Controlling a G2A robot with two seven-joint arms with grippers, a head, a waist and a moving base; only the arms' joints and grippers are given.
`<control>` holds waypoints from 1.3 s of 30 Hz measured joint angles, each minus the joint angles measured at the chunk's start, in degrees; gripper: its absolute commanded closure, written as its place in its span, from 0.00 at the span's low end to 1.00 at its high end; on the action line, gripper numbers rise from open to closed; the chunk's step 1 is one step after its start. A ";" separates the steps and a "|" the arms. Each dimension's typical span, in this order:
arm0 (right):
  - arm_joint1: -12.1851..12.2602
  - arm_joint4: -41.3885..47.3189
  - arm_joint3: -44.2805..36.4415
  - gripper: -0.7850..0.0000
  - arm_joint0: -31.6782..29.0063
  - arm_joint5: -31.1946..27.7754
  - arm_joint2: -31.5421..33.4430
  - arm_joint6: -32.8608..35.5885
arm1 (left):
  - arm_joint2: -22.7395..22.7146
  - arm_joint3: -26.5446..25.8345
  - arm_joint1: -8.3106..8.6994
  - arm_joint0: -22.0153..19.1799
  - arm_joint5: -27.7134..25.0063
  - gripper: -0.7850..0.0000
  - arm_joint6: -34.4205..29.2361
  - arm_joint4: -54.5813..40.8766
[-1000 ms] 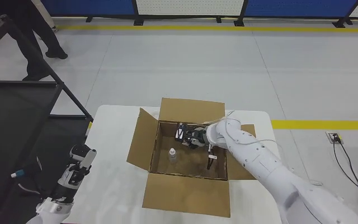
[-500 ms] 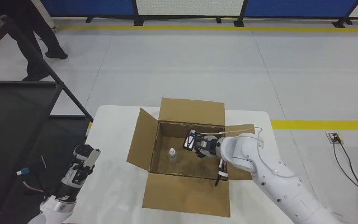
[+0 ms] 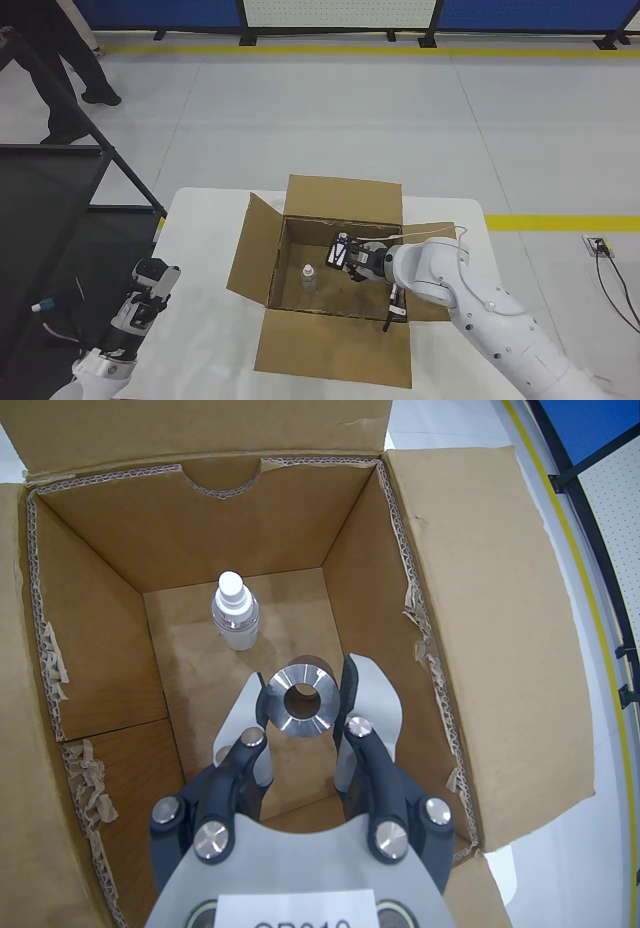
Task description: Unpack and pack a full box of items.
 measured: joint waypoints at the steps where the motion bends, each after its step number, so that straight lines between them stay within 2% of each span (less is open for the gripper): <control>1: 0.00 0.00 0.00 1.00 0.00 0.00 0.00 0.00 | 0.00 0.00 0.00 0.00 0.00 0.00 0.00 0.00; 7: 0.23 0.67 -1.46 1.00 -1.22 -0.95 1.28 -1.94 | 0.41 -0.25 0.02 0.01 0.47 0.00 0.06 0.44; 13: 3.12 3.57 -9.62 1.00 -6.29 -5.89 10.47 -1.48 | 1.05 0.26 0.20 -0.61 -0.08 0.00 -1.03 0.61; 19: 7.81 6.16 -25.56 1.00 -21.52 -9.23 28.75 1.15 | 1.69 0.20 0.42 -1.71 -0.64 0.00 -2.17 0.90; 23: 9.97 9.14 -35.21 1.00 -36.85 -9.80 45.17 -1.13 | 1.58 0.27 0.53 -2.09 -0.65 0.00 -2.47 0.83; 29: 10.18 11.58 -39.86 1.00 -58.44 -8.06 66.27 -8.66 | 1.58 0.27 0.53 -2.08 -0.63 0.00 -2.46 0.82; 32: 9.79 11.95 -38.56 1.00 -65.93 -6.61 71.79 -10.34 | 1.58 0.27 0.53 -2.08 -0.63 0.00 -2.46 0.82; 34: 9.69 12.24 -37.10 1.00 -68.51 -6.09 72.91 -9.69 | 1.58 0.27 0.53 -2.08 -0.63 0.00 -2.46 0.82; 39: 10.10 13.16 -30.87 1.00 -67.61 -6.48 70.60 -3.92 | 1.58 0.27 0.53 -2.08 -0.63 0.00 -2.46 0.82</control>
